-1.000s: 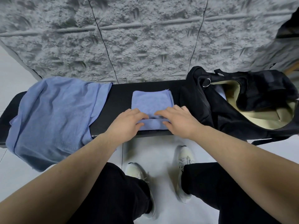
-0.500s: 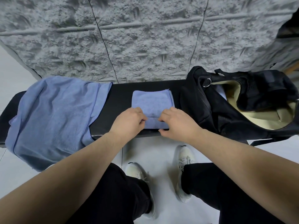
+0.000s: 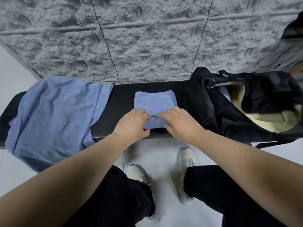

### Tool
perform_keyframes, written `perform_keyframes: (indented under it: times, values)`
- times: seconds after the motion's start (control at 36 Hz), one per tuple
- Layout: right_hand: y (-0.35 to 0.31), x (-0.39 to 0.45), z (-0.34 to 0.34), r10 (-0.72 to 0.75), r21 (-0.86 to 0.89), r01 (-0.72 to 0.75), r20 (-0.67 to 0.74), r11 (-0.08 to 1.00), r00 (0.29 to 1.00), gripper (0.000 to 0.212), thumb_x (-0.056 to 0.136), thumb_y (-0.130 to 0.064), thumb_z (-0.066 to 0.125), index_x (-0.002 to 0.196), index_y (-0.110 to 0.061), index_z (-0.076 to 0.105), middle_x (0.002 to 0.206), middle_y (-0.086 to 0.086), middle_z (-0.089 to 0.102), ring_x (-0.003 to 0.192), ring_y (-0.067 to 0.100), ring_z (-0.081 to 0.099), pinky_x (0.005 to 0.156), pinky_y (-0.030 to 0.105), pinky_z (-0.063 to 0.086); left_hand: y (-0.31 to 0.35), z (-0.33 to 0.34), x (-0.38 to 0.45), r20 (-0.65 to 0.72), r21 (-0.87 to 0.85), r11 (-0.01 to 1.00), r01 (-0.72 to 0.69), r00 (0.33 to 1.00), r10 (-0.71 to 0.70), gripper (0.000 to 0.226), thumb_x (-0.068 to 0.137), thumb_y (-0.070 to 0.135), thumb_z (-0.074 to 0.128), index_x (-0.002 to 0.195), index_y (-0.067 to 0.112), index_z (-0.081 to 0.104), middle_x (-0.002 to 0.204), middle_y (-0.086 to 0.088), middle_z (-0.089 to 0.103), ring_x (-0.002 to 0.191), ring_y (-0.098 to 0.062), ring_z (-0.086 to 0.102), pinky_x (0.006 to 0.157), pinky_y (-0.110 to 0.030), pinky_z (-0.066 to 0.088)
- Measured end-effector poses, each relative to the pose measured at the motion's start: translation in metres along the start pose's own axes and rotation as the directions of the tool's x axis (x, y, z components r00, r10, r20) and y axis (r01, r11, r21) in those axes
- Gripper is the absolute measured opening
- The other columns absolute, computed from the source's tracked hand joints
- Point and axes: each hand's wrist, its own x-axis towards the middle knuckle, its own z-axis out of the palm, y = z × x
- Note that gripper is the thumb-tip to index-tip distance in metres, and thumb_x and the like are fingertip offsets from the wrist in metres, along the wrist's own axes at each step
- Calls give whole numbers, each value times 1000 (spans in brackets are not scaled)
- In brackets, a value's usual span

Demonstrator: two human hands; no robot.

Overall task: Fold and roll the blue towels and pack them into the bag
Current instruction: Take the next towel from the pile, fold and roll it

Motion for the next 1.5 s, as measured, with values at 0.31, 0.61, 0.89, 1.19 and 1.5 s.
perform_keyframes:
  times: [0.31, 0.61, 0.89, 1.19, 1.5]
  values:
    - [-1, -2, 15, -70, -85, 57, -159, 995, 985, 40, 68, -22, 81, 105, -16, 67, 100, -1, 62, 89, 25, 58, 74, 35, 44, -1, 2, 5, 40, 20, 999, 39, 998, -40, 31, 88, 20, 55, 118, 17, 61, 109, 1, 58, 94, -18, 51, 76, -30, 46]
    - [-4, -5, 4, -11, 40, 12, -35, 999, 999, 40, 89, -14, 55, 128, -16, 58, 121, 0, 60, 112, 24, 52, 93, 30, 34, -1, 0, -3, 86, 29, 999, -19, 996, 17, 26, 90, 24, 52, 115, 18, 61, 94, 5, 49, 93, -15, 40, 83, -34, 47]
    - [-1, -5, -5, 59, 222, -87, 129, 971, 990, 38, 89, -23, 57, 126, -28, 61, 122, -7, 63, 117, 16, 51, 104, 33, 37, 3, -7, -8, 188, 17, 1000, 7, 982, -10, 28, 92, 31, 51, 119, 28, 59, 103, 3, 57, 96, -20, 50, 80, -30, 38]
    - [1, 3, -10, 112, 303, -173, 208, 937, 972, 32, 92, -22, 58, 123, -22, 64, 122, -3, 64, 120, 15, 51, 104, 30, 36, -1, -6, -9, 40, -17, 997, -71, 997, 72, 28, 87, 34, 61, 114, 27, 59, 110, 9, 56, 99, -18, 54, 83, -33, 41]
    - [6, 8, -3, 164, 403, -249, 235, 881, 958, 23, 88, -24, 58, 110, -28, 67, 107, -16, 63, 111, 10, 53, 99, 32, 42, 1, -6, 0, 107, -138, 990, 39, 994, -24, 10, 87, 22, 61, 78, 21, 66, 82, 5, 61, 75, -20, 56, 63, -31, 43]
